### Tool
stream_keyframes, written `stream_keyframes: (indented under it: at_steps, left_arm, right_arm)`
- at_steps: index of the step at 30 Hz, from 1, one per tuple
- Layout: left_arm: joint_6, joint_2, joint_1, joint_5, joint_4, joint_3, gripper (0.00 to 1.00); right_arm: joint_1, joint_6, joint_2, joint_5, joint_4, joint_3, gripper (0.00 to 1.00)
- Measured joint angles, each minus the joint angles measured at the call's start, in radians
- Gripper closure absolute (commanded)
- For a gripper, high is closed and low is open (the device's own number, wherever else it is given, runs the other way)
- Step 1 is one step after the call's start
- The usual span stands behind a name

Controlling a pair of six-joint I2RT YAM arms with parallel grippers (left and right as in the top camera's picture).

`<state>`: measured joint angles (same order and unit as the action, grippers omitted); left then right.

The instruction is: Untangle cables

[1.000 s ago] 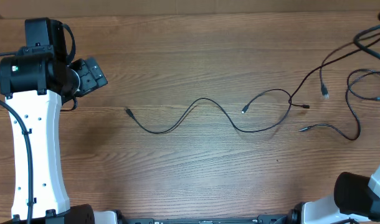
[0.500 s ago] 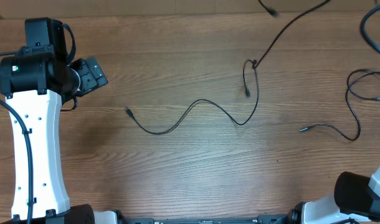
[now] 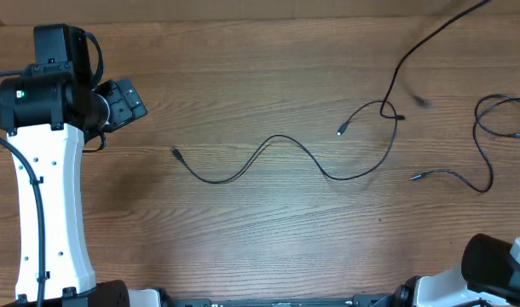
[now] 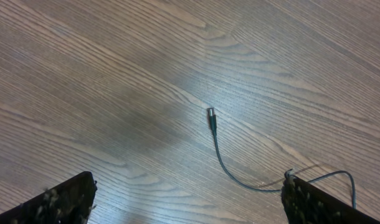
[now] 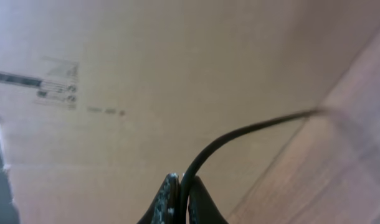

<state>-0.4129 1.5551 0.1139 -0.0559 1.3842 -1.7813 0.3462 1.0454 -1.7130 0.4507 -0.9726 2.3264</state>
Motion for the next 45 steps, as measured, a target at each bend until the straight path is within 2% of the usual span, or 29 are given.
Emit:
stream_keyframes:
  at_steps: [5, 9, 14, 19, 22, 25, 31, 41, 45]
  left_arm:
    - [0.0, 0.0, 0.0, 0.0, 0.0, 0.0, 0.05]
    - [0.0, 0.0, 0.0, 0.0, -0.001, 0.0, 0.05]
    - [0.0, 0.0, 0.0, 0.0, -0.001, 0.0, 0.05]
    - [0.0, 0.0, 0.0, 0.0, 0.0, 0.0, 0.05]
    - [0.0, 0.0, 0.0, 0.0, -0.001, 0.0, 0.05]
    - [0.0, 0.0, 0.0, 0.0, 0.0, 0.0, 0.05]
    - [0.0, 0.0, 0.0, 0.0, 0.0, 0.0, 0.05]
    - [0.0, 0.0, 0.0, 0.001, 0.004, 0.0, 0.05]
    - [0.0, 0.0, 0.0, 0.0, 0.003, 0.0, 0.05]
  right_arm:
    - [0.0, 0.021, 0.0, 0.017, -0.012, 0.0, 0.96]
    - [0.0, 0.029, 0.0, 0.189, 0.064, 0.0, 0.96]
    - [0.0, 0.137, -0.001, 0.431, 0.326, 0.0, 0.95]
    - [0.0, 0.335, 0.0, 0.59, 0.647, 0.002, 0.96]
    - [0.0, 0.413, 0.002, 0.629, 0.656, 0.004, 0.96]
    - [0.0, 0.432, 0.001, 0.629, 0.541, 0.005, 0.96]
    - [0.013, 0.246, -0.006, 0.475, 0.182, 0.007, 0.96]
    - [0.059, -0.367, -0.017, -0.026, -0.074, 0.007, 0.95]
    - [0.059, -0.496, -0.019, -0.304, -0.228, 0.005, 0.95]
